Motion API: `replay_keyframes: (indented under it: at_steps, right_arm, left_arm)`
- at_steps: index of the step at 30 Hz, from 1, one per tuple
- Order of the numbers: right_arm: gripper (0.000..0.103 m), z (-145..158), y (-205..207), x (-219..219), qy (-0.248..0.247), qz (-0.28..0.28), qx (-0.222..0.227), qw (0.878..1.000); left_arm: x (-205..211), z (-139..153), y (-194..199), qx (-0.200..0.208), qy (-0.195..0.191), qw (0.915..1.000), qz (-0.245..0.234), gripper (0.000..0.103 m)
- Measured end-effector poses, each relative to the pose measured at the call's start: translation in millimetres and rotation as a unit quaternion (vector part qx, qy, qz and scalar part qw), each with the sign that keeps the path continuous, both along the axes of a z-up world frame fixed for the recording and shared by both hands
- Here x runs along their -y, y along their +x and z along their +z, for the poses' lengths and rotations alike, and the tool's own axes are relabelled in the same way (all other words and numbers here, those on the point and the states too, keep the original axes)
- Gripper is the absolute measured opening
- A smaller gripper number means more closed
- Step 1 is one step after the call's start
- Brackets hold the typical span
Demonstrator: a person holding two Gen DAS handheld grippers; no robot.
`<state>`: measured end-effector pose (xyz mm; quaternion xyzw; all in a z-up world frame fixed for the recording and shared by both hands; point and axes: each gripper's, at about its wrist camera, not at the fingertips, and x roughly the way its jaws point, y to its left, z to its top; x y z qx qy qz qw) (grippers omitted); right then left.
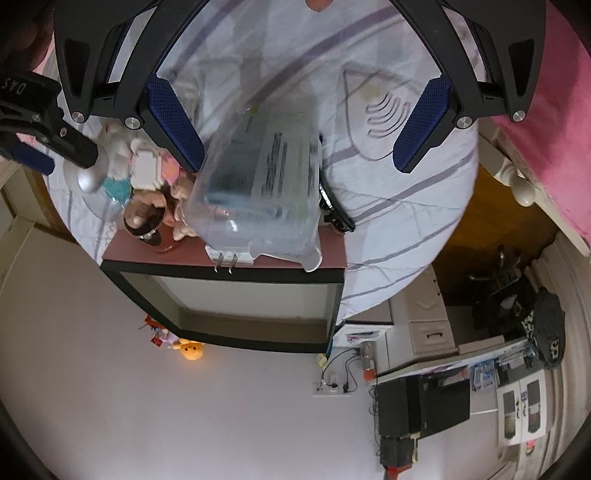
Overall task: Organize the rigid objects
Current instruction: 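Grasp the Dental Flossers case with the left gripper while the right grasps the white doll head, then lower both held items into the pink box and open both grippers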
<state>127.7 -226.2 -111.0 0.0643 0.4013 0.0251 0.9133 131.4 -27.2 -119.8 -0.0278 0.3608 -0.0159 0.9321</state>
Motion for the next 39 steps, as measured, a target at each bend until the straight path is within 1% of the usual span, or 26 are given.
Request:
replay_keyframes:
  at_steps: [2, 3, 4, 5, 6, 9, 11, 12, 13, 15, 17, 18, 19, 21, 26, 31, 35, 39]
  right_arm:
    - [0.101, -4, 6, -1, 0.003, 0.009, -0.007, 1.0]
    - [0.097, -7, 9, -2, 0.005, 0.013, -0.009, 1.0]
    - [0.086, -8, 10, -3, 0.006, 0.015, -0.01, 1.0]
    - [0.08, -11, 12, -3, 0.008, 0.018, -0.013, 1.0]
    - [0.078, -14, 14, -4, 0.005, 0.016, -0.017, 1.0]
    - [0.078, -15, 17, -1, 0.007, 0.015, -0.016, 1.0]
    - [0.077, -15, 15, 1, 0.009, 0.015, -0.014, 1.0]
    - [0.076, -15, 14, 1, 0.009, 0.015, -0.012, 1.0]
    - [0.073, -15, 15, 2, 0.01, 0.015, -0.011, 1.0]
    - [0.068, -14, 12, 3, 0.012, 0.014, -0.006, 1.0]
    - [0.057, -11, 10, 5, 0.021, 0.019, -0.003, 1.0]
    - [0.048, -9, 9, 5, 0.023, 0.025, 0.0, 0.999]
    - [0.046, -6, 10, 4, 0.021, 0.027, 0.002, 0.999]
    - [0.046, -5, 10, 2, 0.018, 0.029, 0.002, 0.999]
    - [0.046, -1, 9, 4, 0.03, 0.032, 0.005, 0.999]
    - [0.046, 13, 4, 2, 0.034, 0.041, 0.018, 0.998]
    - [0.046, 29, 5, 0, 0.033, 0.05, 0.033, 0.998]
    - [0.046, 50, 16, -1, 0.028, 0.061, 0.055, 0.996]
  left_arm:
    - [1, -5, 5, -0.004, 0.004, 1.0, 0.004, 0.103]
    - [1, -8, 9, -0.009, 0.005, 0.9999, 0.002, 0.103]
    - [1, -11, 11, -0.011, 0.004, 0.9999, 0.001, 0.103]
    - [0, -14, 13, -0.015, 0.003, 0.9999, 0.001, 0.101]
    - [-1, -15, 15, -0.018, -0.002, 0.9998, -0.001, 0.1]
    - [0, -17, 20, -0.024, -0.012, 0.9996, -0.013, 0.092]
    - [3, -18, 23, -0.028, -0.014, 0.999, -0.03, 0.079]
    - [4, -18, 24, -0.028, -0.02, 0.9986, -0.04, 0.074]
    - [6, -16, 23, -0.027, -0.025, 0.998, -0.051, 0.066]
    - [12, -14, 22, -0.025, -0.013, 0.9978, -0.06, 0.066]
    - [11, -14, 20, -0.027, -0.016, 0.9972, -0.068, 0.065]
    - [12, -13, 21, -0.027, -0.017, 0.9971, -0.07, 0.065]
    - [12, -12, 20, -0.026, -0.017, 0.997, -0.07, 0.065]
    - [9, -8, 16, -0.021, -0.017, 0.9971, -0.072, 0.065]
    - [3, 3, 12, -0.007, -0.017, 0.9973, -0.071, 0.065]
    - [-2, 17, 9, 0.009, -0.018, 0.9972, -0.072, 0.065]
    - [-5, 31, 10, 0.021, -0.019, 0.997, -0.072, 0.065]
    - [-11, 50, 18, 0.038, -0.02, 0.9967, -0.069, 0.065]
